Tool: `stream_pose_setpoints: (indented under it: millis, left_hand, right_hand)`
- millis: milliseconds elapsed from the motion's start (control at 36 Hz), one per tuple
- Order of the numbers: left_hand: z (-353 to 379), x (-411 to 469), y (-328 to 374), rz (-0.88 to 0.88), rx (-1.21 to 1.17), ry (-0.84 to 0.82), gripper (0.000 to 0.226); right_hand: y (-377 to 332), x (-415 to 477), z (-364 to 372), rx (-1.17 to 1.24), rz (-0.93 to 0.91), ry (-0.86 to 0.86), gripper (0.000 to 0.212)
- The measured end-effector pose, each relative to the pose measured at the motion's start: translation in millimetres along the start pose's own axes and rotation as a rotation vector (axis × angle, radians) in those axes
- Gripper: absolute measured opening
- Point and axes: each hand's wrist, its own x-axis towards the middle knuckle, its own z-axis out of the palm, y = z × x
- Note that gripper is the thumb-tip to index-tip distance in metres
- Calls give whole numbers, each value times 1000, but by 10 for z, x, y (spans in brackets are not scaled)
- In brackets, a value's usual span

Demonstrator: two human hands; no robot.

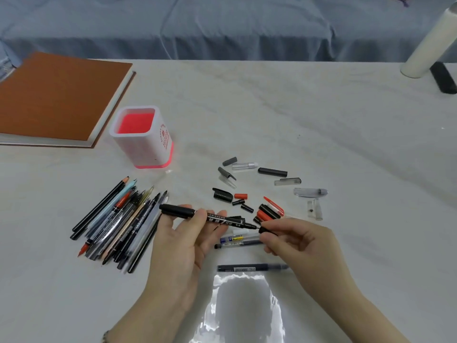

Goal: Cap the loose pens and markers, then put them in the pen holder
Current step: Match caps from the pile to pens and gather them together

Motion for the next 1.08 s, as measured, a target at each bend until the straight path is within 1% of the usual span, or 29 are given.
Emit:
stream_pose_setpoints:
  millis: [194,361,444,528,611,694,750,778,833,917,972,1028,1083]
  left_hand:
    - [20,-101,-26,33,40,-20,12]
    - [18,-146,-38,85,84,-11,11]
    - [12,-175,-59,95,76,-8,14]
    - [10,-208,-106,109,67,11,14]
    - [20,-203,-133,132,107,0,14]
    - [46,-161,-139,160,237,-58,12]
    - [73,-129,-152,195,326,-130,16]
    - [83,-115,-164,210,384,-172,19]
    - [85,-94,-188,218,487,-237,21]
    - [52,-76,-171,240,683,-292,19]
    - [-6,-68,-144,356,887,-348,20]
    - [-75,-45,-127,559,1164,-449,21]
    - [-135,-6,-129,725,1427,-562,29]
  right_hand:
    - [-17,-22,47,-53,-37,-23,28]
    - [-35,-29,36,-187,-182,-43,37]
    - [-31,-37,26,-223,-206,-68,40]
    - [-39,-34,16,-197,-187,-96,40]
    - [-52,23,-32,-283,-199,-147,36]
    - [-80,84,-71,-427,-225,-232,39]
    - [-73,102,-88,-512,-296,-224,38]
    - [-70,103,-91,-538,-318,-212,33]
    - [-45,100,-99,-568,-332,-206,25]
    - [1,98,-102,-562,-314,-225,26]
    - [22,78,-89,-440,-248,-230,32]
    - [35,59,-68,-282,-185,-219,36]
    - [30,44,-45,-174,-142,-188,33]
